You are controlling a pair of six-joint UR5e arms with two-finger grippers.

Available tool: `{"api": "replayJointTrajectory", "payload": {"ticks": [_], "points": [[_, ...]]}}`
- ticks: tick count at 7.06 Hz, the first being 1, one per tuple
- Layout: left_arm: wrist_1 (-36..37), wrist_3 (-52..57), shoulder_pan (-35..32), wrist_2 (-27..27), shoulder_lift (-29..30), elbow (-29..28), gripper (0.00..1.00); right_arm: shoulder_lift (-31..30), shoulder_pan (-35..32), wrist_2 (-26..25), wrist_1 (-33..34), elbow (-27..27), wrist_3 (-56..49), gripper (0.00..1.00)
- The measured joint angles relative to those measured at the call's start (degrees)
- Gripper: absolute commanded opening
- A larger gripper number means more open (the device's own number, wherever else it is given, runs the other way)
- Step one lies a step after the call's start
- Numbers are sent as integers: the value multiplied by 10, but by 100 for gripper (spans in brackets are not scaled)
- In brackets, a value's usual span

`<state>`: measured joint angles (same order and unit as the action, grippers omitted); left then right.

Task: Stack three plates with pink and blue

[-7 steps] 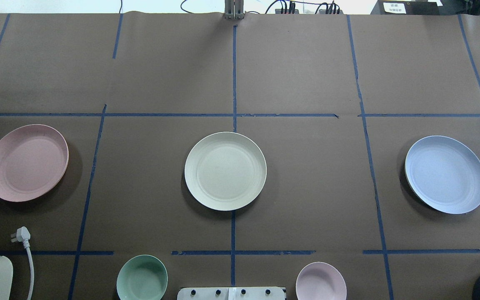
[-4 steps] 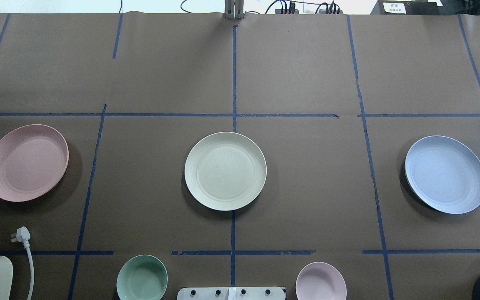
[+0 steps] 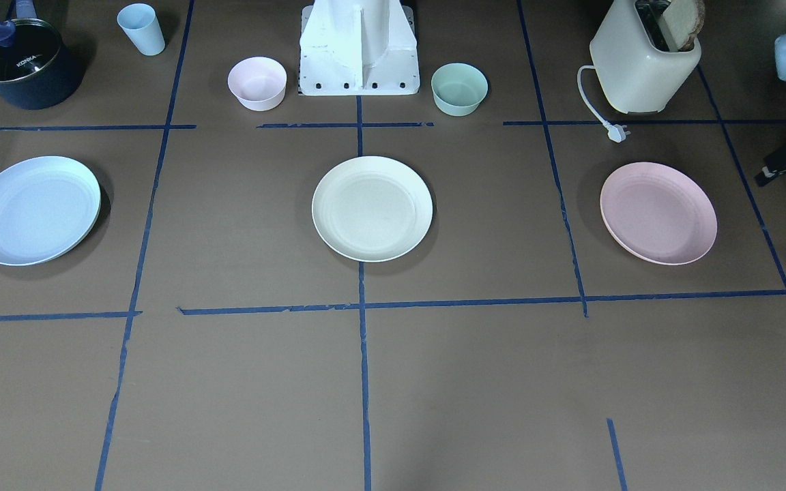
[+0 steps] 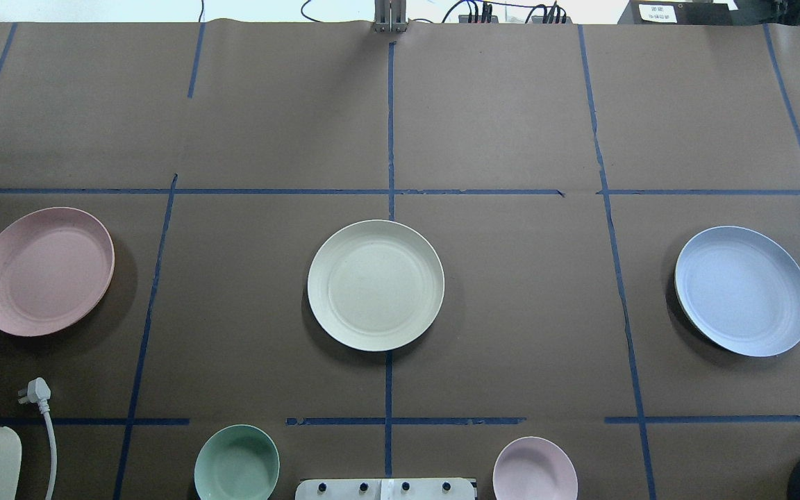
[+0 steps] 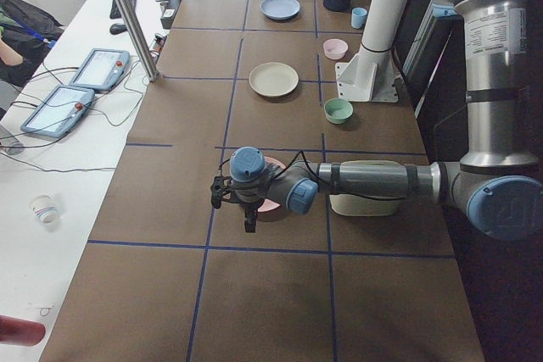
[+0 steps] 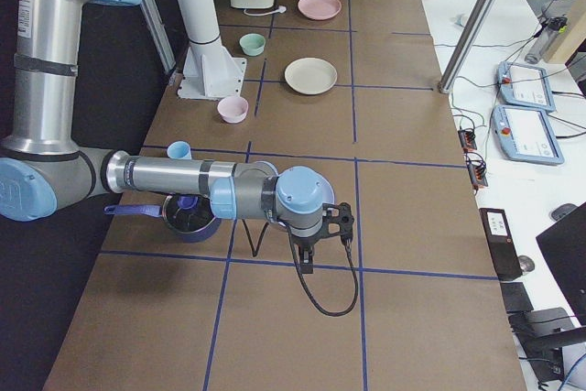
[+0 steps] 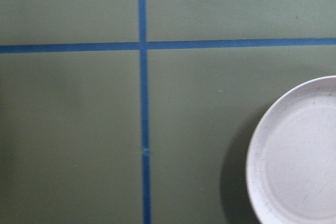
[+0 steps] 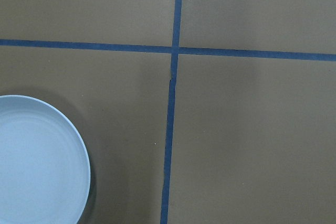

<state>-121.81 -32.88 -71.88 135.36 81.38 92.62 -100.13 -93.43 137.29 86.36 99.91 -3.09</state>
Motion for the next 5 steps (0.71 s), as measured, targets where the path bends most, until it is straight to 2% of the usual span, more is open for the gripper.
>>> {"api": "replayJointTrajectory", "payload": {"ticks": [2, 5], "points": [[-116, -116, 66, -52, -2, -38, 100, 0, 0, 2, 0, 1, 1, 100], [-153, -164, 122, -83, 0, -52, 95, -1, 0, 3, -1, 1, 1, 100]]}}
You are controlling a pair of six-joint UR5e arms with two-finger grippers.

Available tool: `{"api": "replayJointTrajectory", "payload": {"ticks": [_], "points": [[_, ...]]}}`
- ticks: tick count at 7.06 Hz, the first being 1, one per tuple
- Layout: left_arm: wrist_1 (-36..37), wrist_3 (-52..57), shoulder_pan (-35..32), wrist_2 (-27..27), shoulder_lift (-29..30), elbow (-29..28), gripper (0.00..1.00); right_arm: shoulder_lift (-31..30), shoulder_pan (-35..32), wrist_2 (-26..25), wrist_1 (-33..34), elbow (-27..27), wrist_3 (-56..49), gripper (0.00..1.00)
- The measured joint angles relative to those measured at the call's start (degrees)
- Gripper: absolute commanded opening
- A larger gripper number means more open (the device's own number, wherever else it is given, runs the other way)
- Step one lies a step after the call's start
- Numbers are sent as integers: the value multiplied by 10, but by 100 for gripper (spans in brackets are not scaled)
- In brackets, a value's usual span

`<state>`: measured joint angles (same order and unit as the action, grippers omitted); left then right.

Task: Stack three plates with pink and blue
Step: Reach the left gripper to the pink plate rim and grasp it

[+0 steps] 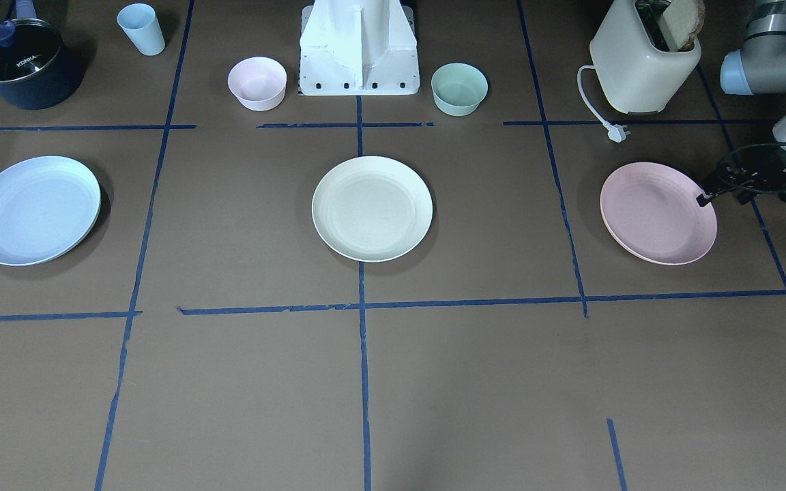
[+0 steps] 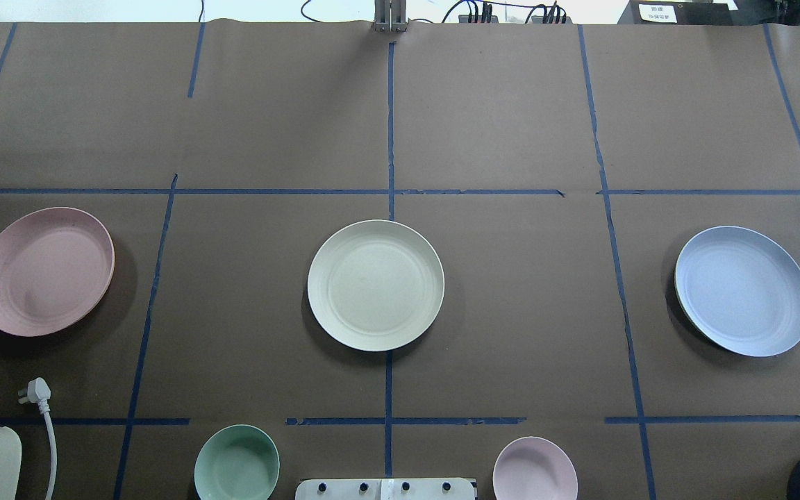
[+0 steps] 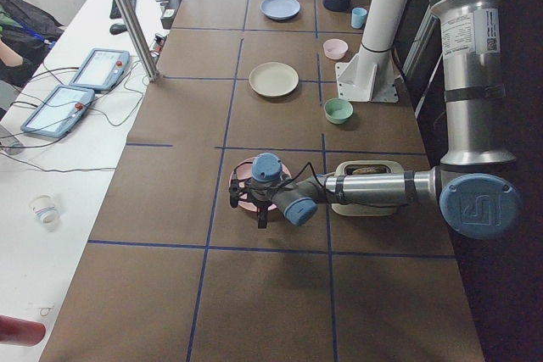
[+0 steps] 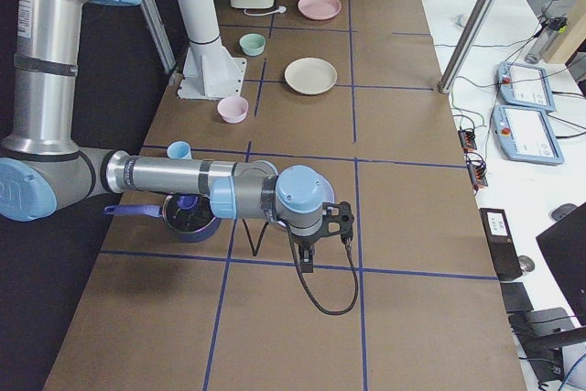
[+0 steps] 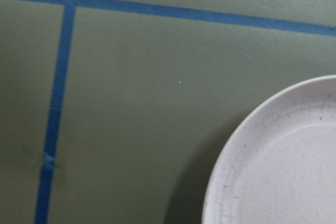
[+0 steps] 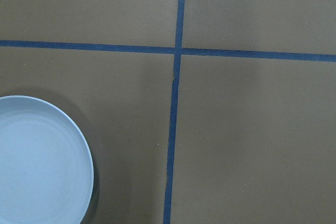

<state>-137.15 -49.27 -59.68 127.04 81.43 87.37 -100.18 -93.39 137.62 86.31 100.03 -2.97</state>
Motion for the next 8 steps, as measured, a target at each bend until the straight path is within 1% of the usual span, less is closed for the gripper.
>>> {"api": "replayJointTrajectory", "payload": {"ticks": [1, 2, 3, 4, 6, 7, 8], "points": [[-1, -1, 8, -1, 2, -6, 82, 0, 0, 0, 0, 0, 0, 100], [-2, -2, 16, -1, 3, -10, 51, 0, 1, 0, 1, 0, 1, 100], [-2, -2, 20, -1, 4, -12, 24, 1, 1, 0, 1, 0, 0, 100], [-3, -2, 21, 0, 4, -11, 8, 1, 1, 0, 1, 0, 0, 100], [-2, -1, 22, 5, 5, -5, 1, 2, 1, 0, 1, 0, 0, 100], [1, -2, 20, 17, 4, 3, 0, 2, 1, 0, 1, 0, -1, 100], [3, -4, 18, 45, 2, 12, 0, 3, 1, 1, 0, 1, -2, 100]]}}
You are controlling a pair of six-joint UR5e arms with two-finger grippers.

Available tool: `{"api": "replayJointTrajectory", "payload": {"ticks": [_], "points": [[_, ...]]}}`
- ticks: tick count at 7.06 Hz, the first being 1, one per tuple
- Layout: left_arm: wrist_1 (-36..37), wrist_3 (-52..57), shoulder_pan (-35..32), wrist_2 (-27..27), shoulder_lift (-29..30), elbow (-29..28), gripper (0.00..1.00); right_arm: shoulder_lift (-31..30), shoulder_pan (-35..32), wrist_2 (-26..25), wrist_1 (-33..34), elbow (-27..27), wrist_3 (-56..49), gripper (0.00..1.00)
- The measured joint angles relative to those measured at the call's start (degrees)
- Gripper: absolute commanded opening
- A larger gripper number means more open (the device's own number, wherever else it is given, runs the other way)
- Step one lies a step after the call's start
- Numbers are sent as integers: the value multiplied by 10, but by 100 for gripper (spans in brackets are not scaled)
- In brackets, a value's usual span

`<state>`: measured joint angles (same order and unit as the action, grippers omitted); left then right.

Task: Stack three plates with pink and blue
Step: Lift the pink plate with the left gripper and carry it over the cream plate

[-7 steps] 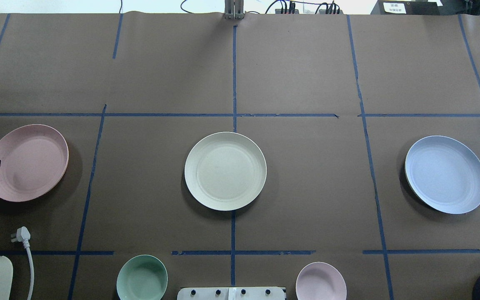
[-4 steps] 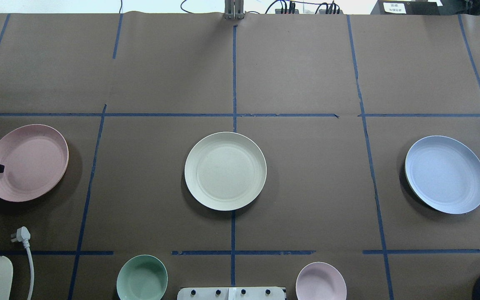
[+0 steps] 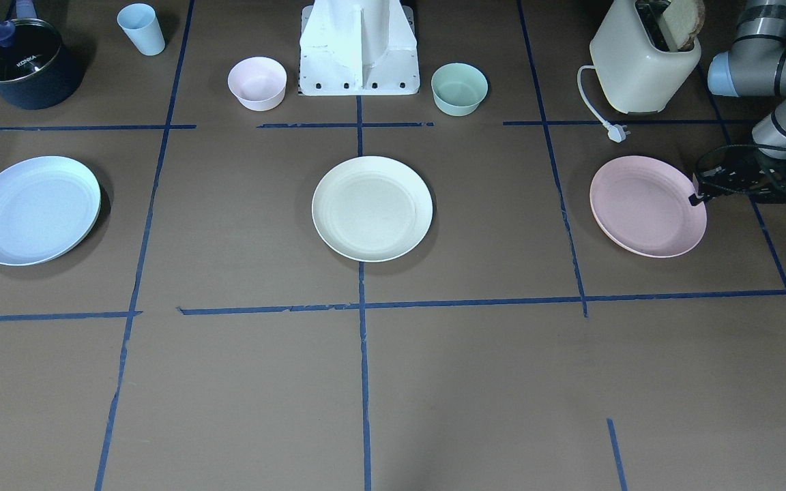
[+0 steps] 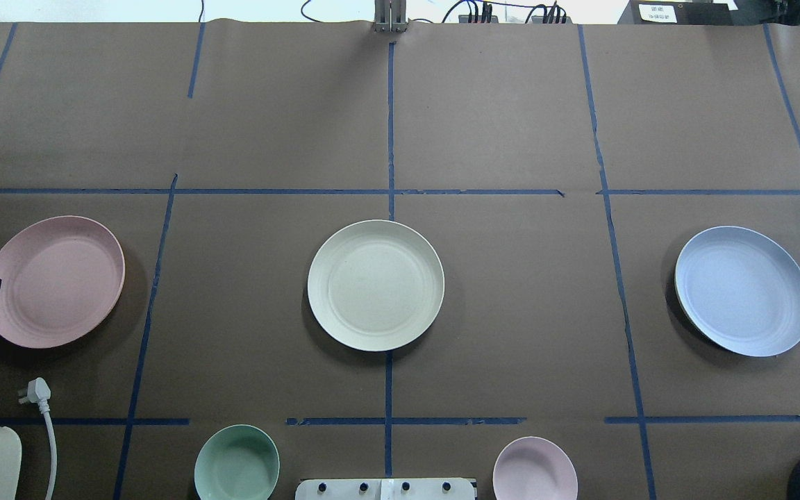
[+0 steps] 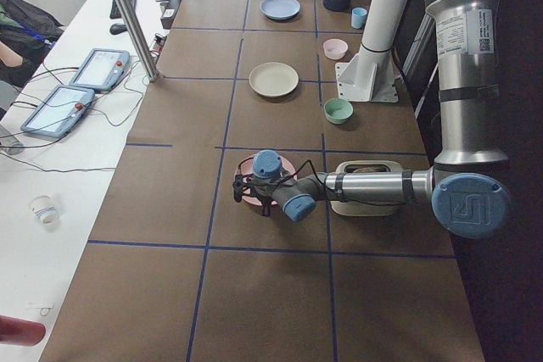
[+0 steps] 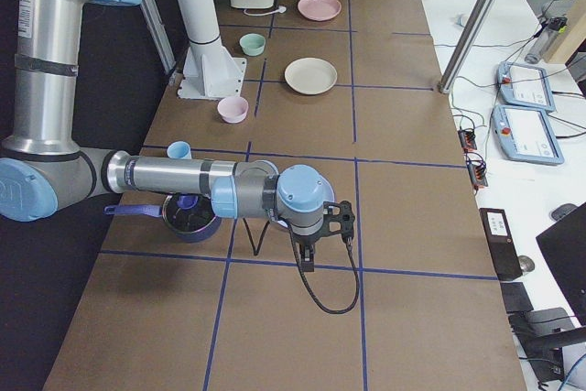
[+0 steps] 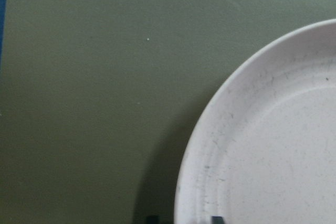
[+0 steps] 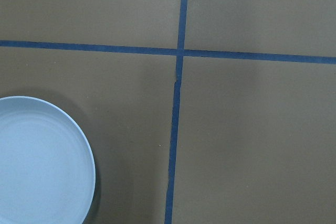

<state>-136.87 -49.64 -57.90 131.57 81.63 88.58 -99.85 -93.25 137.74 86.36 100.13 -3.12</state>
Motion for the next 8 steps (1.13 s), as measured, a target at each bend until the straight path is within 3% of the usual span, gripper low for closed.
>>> {"api": "replayJointTrajectory", "payload": {"ticks": [3, 5, 6, 8], "points": [[30, -10, -61, 99, -2, 33, 0, 2, 0, 10, 0, 2, 2, 100], [166, -28, -101, 129, 20, 129, 0, 11, 2, 25, 1, 2, -2, 100], [231, -75, -95, 129, 52, 175, 0, 18, 2, 26, 1, -4, 0, 100], [270, -265, -1, 84, 155, 213, 0, 21, 6, 37, -8, -15, 3, 100]]}}
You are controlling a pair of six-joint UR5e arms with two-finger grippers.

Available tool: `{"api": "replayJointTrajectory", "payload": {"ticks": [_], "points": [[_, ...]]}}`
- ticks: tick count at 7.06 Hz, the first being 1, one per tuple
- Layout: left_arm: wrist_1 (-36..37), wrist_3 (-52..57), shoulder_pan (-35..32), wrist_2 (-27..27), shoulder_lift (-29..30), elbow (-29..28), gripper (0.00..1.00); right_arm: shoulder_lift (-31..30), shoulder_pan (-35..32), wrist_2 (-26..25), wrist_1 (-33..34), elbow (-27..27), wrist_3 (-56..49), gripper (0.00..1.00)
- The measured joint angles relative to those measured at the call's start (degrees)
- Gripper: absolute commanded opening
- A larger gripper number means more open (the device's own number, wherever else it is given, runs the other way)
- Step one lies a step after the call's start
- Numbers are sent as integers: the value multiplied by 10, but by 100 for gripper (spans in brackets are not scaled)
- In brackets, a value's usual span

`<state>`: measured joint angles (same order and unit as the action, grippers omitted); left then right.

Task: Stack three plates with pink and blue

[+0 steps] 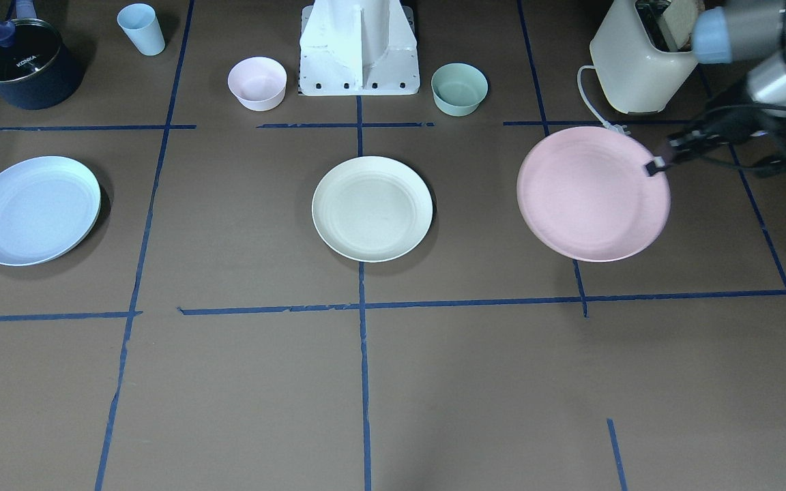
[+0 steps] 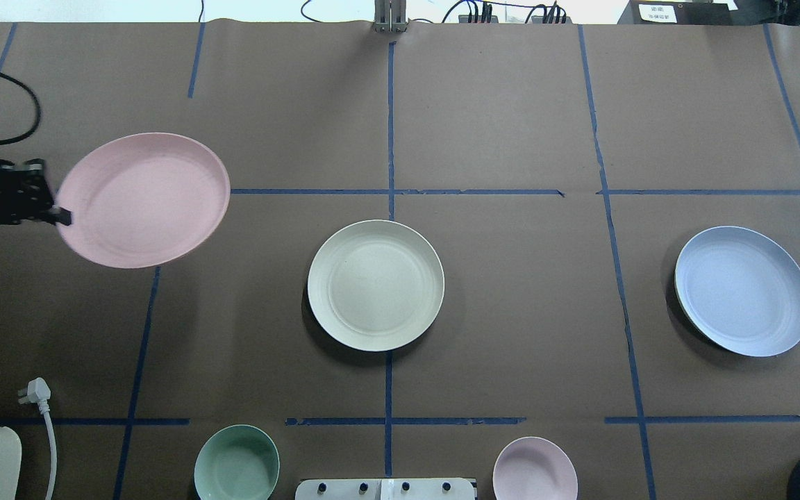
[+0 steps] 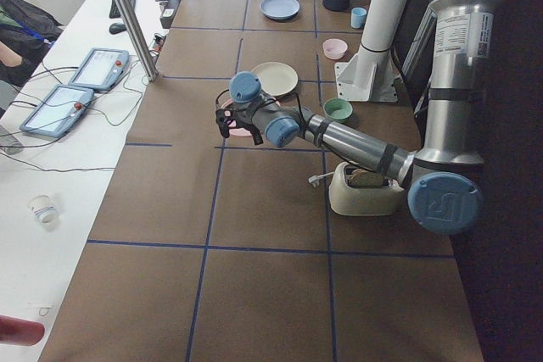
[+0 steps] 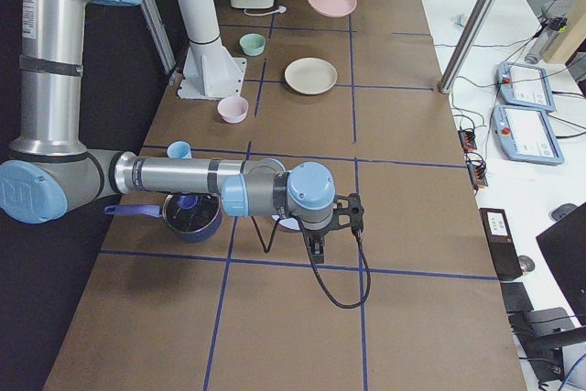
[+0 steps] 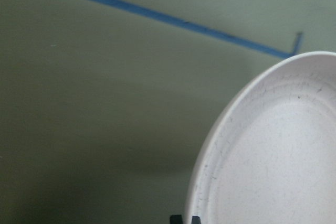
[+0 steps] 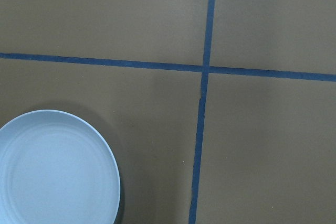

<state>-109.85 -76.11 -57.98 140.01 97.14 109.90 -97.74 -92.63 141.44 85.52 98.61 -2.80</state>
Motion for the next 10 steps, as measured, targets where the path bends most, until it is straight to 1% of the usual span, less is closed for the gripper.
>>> {"api": "replayJointTrajectory", "payload": {"ticks": [2, 3, 4, 5, 7, 8, 9, 10], "points": [[4, -173, 144, -118, 99, 2, 0, 1, 12, 6, -7, -1, 26, 100], [4, -225, 197, -167, 128, -2, 0, 1, 17, 7, -7, 0, 43, 100], [2, -254, 235, -210, 146, -6, 0, 1, 21, 9, -8, 0, 53, 100], [-3, -267, 255, -237, 160, -16, 0, 2, 24, 10, -8, 0, 58, 100], [-27, -279, 268, -255, 178, -50, 0, 3, 39, 8, -9, 0, 70, 100], [-32, -280, 270, -257, 183, -61, 19, 3, 53, 3, -19, 0, 82, 100], [-34, -279, 272, -257, 185, -66, 99, 2, 68, -3, -47, -2, 111, 100], [-34, -275, 274, -258, 186, -66, 100, -1, 86, -9, -80, -3, 149, 100]]}}
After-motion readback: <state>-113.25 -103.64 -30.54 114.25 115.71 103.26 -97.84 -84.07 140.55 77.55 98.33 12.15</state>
